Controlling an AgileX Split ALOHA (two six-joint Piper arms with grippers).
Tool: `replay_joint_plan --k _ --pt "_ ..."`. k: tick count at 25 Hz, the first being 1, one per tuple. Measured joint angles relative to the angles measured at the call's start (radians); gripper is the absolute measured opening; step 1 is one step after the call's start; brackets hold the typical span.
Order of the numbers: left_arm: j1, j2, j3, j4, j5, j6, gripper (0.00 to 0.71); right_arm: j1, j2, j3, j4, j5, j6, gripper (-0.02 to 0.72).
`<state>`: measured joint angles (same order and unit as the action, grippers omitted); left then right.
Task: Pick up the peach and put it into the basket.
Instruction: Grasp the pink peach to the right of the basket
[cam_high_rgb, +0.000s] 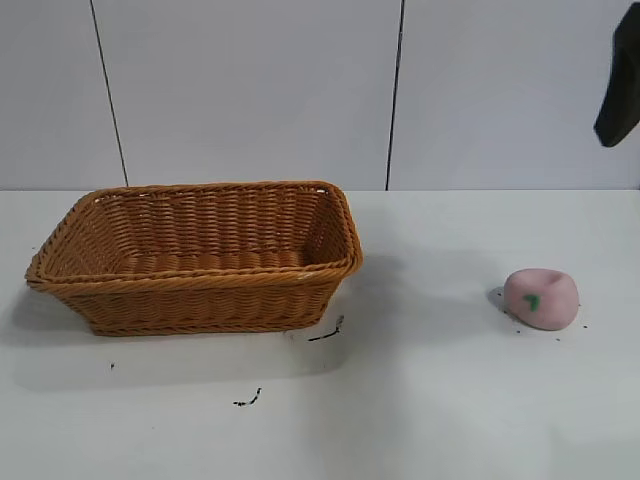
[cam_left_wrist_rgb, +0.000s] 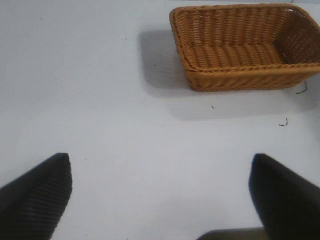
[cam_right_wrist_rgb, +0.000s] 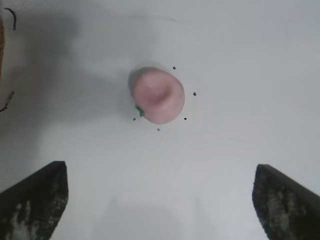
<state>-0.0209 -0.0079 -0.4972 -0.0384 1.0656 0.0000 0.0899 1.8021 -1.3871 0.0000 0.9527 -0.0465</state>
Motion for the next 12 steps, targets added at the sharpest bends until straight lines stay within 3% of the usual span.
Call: replay_joint_plan --k 6,12 --pt "0.000 0.000 0.000 0.000 0.000 0.000 0.693 0.011 0.124 -0.017 0.000 -0.020 -0.003 0.695" --pt "0.000 0.000 0.000 0.000 0.000 0.000 0.693 0.002 0.221 -0.017 -0.011 -0.098 0.004 0.695"
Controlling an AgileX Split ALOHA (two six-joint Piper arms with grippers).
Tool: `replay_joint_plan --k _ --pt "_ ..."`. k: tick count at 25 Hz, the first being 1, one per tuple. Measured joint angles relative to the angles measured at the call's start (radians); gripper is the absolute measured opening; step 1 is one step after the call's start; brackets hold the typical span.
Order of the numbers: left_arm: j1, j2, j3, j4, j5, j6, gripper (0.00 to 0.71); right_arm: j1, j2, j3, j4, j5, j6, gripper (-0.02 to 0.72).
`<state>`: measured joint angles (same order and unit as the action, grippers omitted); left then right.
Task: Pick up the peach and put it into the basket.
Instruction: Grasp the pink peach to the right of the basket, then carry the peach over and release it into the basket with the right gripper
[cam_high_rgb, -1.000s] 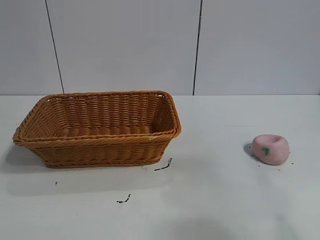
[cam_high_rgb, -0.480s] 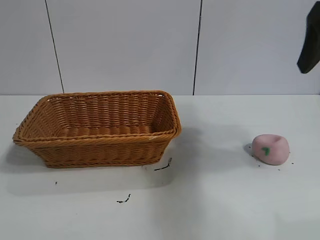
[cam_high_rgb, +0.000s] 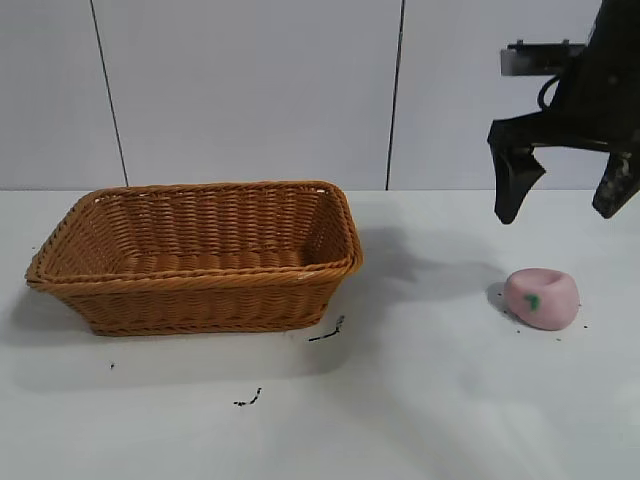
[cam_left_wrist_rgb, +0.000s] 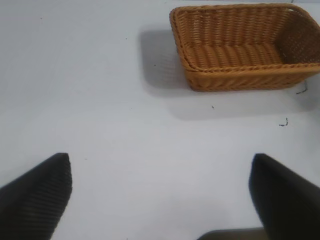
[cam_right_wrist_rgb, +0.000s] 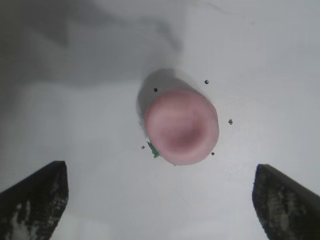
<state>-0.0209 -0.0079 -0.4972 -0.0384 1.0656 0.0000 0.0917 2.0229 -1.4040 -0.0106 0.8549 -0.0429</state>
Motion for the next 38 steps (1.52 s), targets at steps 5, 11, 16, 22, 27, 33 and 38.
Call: replay_joint_plan --k 5,11,16,22,27,33,38 --pt "0.000 0.000 0.000 0.000 0.000 0.000 0.693 0.000 0.065 0.000 -0.006 -0.067 0.005 0.695" --pt "0.000 0.000 0.000 0.000 0.000 0.000 0.693 0.000 0.119 0.000 -0.006 -0.090 0.014 0.695" --pt "0.000 0.000 0.000 0.000 0.000 0.000 0.693 0.000 0.137 0.000 -0.006 -0.091 0.014 0.695" --pt "0.000 0.000 0.000 0.000 0.000 0.000 0.693 0.000 0.140 0.000 -0.011 -0.077 0.015 0.373" --pt "0.000 0.000 0.000 0.000 0.000 0.000 0.693 0.000 0.124 -0.011 -0.028 -0.062 0.015 -0.002" --pt "0.000 0.000 0.000 0.000 0.000 0.000 0.693 0.000 0.079 -0.116 -0.034 0.066 0.015 -0.008" --pt "0.000 0.000 0.000 0.000 0.000 0.000 0.693 0.000 0.005 -0.318 -0.031 0.188 0.015 -0.008"
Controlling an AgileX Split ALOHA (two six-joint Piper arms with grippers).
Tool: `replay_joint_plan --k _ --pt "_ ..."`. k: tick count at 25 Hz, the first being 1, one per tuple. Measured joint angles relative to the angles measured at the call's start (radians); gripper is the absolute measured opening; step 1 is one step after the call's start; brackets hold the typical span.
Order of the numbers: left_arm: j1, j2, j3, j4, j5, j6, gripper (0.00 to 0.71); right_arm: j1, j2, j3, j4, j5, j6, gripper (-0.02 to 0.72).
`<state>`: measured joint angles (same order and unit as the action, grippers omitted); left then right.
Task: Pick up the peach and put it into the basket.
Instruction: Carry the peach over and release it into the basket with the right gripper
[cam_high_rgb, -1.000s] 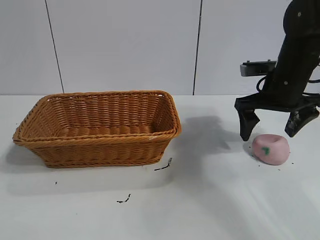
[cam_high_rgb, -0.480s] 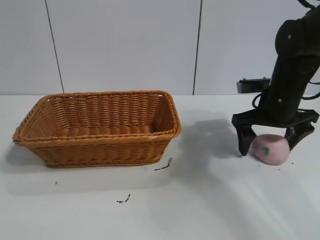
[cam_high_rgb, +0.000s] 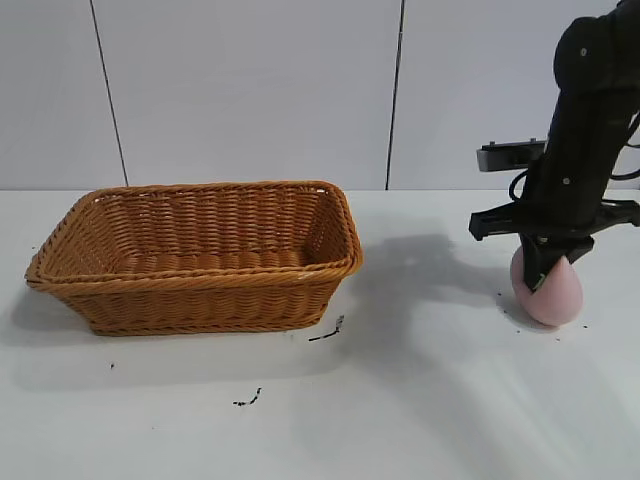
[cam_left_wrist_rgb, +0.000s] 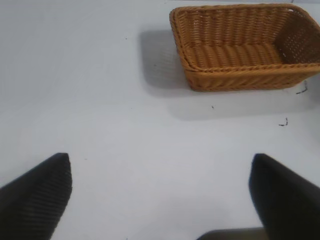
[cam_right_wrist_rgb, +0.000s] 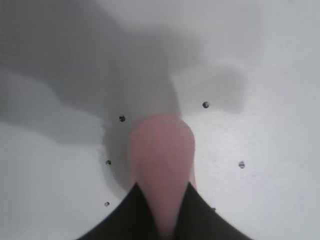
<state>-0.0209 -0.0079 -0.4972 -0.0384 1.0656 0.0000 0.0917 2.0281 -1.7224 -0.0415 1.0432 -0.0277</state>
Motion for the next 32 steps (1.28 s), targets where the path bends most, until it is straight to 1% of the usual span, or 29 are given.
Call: replay_joint_plan --k 4,8,11,15,18,23,27,32 --pt "0.000 0.000 0.000 0.000 0.000 0.000 0.693 0.000 -0.011 -0.144 0.028 0.052 0.000 -0.008" --pt "0.000 0.000 0.000 0.000 0.000 0.000 0.693 0.032 -0.011 -0.236 0.032 0.060 0.000 -0.008" --pt "0.000 0.000 0.000 0.000 0.000 0.000 0.693 0.092 -0.005 -0.292 0.032 0.070 0.000 -0.008" --pt "0.000 0.000 0.000 0.000 0.000 0.000 0.693 0.204 0.025 -0.360 0.035 0.090 -0.001 -0.008" --pt "0.000 0.000 0.000 0.000 0.000 0.000 0.693 0.294 0.042 -0.371 0.042 0.081 -0.001 -0.008" --pt "0.000 0.000 0.000 0.000 0.000 0.000 0.693 0.437 0.084 -0.375 0.042 0.026 -0.002 -0.008" --pt "0.000 0.000 0.000 0.000 0.000 0.000 0.693 0.506 0.151 -0.376 0.042 -0.027 -0.002 -0.008" --pt "0.000 0.000 0.000 0.000 0.000 0.000 0.693 0.540 0.268 -0.376 0.042 -0.156 -0.002 -0.008"
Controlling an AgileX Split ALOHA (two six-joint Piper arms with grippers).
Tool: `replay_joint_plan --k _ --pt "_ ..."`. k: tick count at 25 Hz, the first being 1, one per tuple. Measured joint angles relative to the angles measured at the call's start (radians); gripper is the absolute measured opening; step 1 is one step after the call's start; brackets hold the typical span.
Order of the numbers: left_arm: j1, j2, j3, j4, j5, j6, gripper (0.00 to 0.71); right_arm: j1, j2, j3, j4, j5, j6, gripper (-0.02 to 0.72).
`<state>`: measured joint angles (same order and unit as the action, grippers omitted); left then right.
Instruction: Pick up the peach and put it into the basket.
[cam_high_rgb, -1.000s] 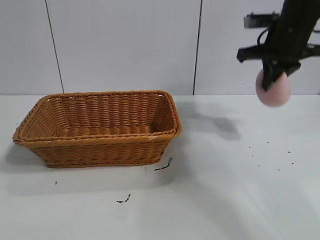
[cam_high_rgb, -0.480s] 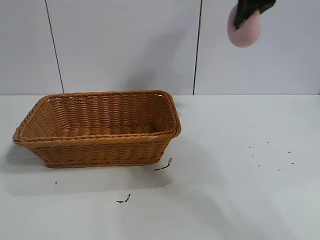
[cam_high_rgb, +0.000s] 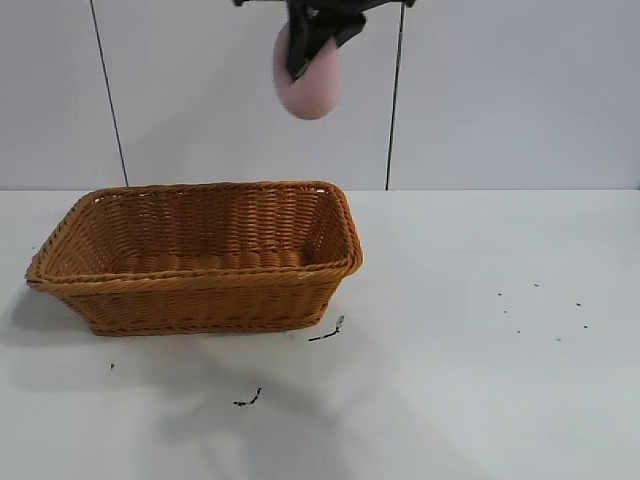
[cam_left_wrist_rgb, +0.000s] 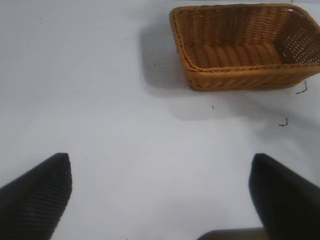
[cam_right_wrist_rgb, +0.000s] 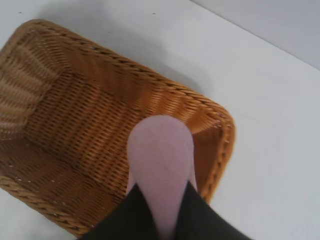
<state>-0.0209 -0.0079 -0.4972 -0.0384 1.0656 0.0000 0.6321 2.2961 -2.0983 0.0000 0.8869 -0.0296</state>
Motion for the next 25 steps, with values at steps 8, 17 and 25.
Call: replay_joint_plan --k 8,17,25 --pt "0.000 0.000 0.000 0.000 0.000 0.000 0.693 0.001 0.137 0.000 0.000 -0.043 0.000 0.110" --pt "0.000 0.000 0.000 0.000 0.000 0.000 0.693 0.001 0.127 -0.005 0.014 -0.003 0.000 0.678" --pt "0.000 0.000 0.000 0.000 0.000 0.000 0.693 -0.029 0.066 -0.177 0.013 0.173 0.000 0.687"
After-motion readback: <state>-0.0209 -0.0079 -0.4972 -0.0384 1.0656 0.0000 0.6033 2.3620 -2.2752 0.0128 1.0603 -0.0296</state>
